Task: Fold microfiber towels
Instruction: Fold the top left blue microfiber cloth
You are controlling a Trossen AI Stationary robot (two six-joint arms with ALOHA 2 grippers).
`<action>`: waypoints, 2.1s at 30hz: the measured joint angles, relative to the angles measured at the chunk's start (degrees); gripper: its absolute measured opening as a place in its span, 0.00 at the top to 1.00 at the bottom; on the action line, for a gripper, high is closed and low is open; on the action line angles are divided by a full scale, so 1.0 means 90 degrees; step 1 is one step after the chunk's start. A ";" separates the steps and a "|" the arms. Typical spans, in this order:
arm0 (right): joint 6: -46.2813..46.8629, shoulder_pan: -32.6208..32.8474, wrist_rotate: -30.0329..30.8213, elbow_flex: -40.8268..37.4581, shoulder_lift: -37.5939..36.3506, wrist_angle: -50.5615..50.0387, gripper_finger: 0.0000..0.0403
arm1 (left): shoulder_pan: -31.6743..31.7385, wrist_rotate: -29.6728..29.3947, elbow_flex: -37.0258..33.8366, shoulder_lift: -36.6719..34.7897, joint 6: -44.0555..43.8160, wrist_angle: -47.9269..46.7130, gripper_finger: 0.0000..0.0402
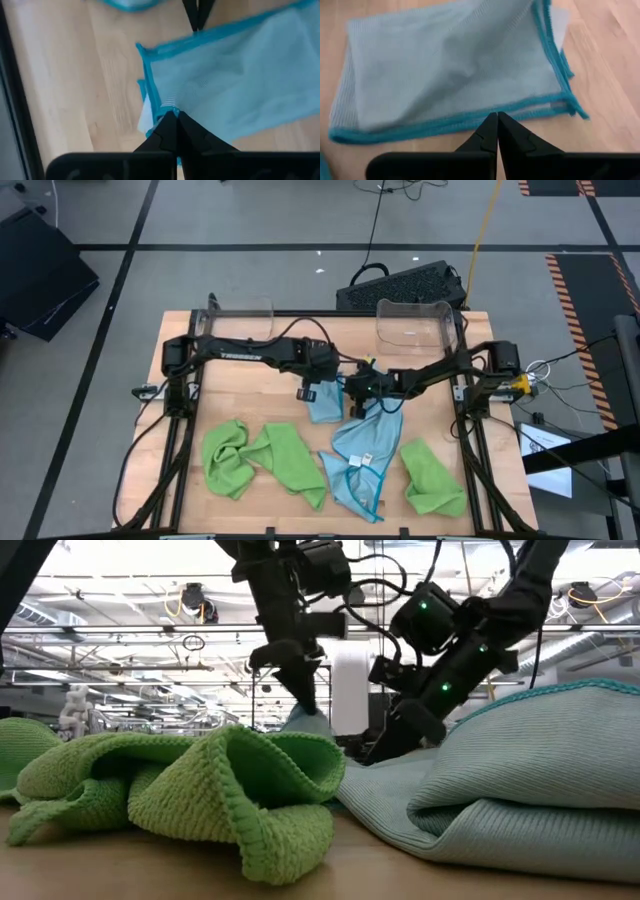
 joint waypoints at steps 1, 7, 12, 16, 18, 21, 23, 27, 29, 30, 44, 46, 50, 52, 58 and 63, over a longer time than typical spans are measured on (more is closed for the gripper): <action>0.0001 -0.0007 -0.0008 0.0002 0.0056 0.0054 0.99 | 0.0000 0.0084 0.0002 -0.0013 0.0041 0.0111 1.00; 0.0052 -0.0039 -0.0291 0.0024 0.0451 0.0408 0.99 | 0.0048 0.0282 0.0002 -0.0013 0.0218 0.0396 1.00; 0.0202 -0.0053 -0.0319 0.0049 0.0647 0.0558 0.99 | 0.0117 0.0647 0.0000 -0.0057 0.0610 0.0685 1.00; 0.0205 -0.0053 -0.0327 0.0044 0.0661 0.0720 0.99 | 0.0266 0.1410 0.0007 -0.0086 0.0862 0.1307 0.99; 0.0206 -0.0055 -0.0326 0.0043 0.0661 0.0713 0.99 | 0.0358 0.1577 0.0005 -0.0049 0.0885 0.1312 1.00; 0.0228 -0.0055 -0.0326 0.0041 0.0661 0.0674 0.99 | 0.0460 0.1594 -0.0003 0.0009 0.0815 0.1236 0.99; 0.0239 -0.0055 -0.0326 0.0041 0.0660 0.0667 0.99 | 0.0493 0.1721 -0.0002 0.0093 0.0821 0.1323 0.99; 0.0186 -0.0055 -0.0326 0.0036 0.0571 0.0578 0.99 | 0.0482 0.1875 -0.0069 0.0243 0.0882 0.1385 0.99; 0.0161 -0.0055 -0.0317 0.0022 0.0421 0.0435 0.99 | 0.0471 0.1873 -0.0139 0.0276 0.0944 0.1374 0.98; 0.0151 -0.0055 -0.0317 0.0012 0.0351 0.0372 0.99 | 0.0471 0.1871 -0.0190 0.0275 0.0950 0.1381 0.98; 0.0118 -0.0055 -0.0280 0.0020 -0.0662 -0.1067 0.99 | 0.0418 0.1648 -0.0345 0.0261 0.0087 0.2416 0.71; 0.0126 -0.0055 -0.0140 0.0022 -0.0812 -0.1299 0.99 | 0.0411 0.1532 -0.0345 0.0261 0.0083 0.2422 0.63; 0.0113 -0.0055 0.0307 0.0032 -0.1168 -0.2004 0.99 | 0.0381 0.1161 -0.0342 0.0248 -0.0135 0.2480 0.51; 0.0120 -0.0055 0.0482 0.0024 -0.1403 -0.2478 0.99 | 0.0387 0.1115 -0.0342 0.0242 -0.0280 0.2337 0.48; 0.0304 -0.0055 0.0728 0.0027 -0.2191 -0.3701 0.99 | 0.0358 0.1717 -0.0844 0.0258 -0.0575 0.2456 0.52; 0.0312 -0.0053 0.0710 -0.0089 -0.2616 -0.3752 0.99 | 0.0310 0.1621 -0.1746 0.0286 -0.0714 0.3497 0.61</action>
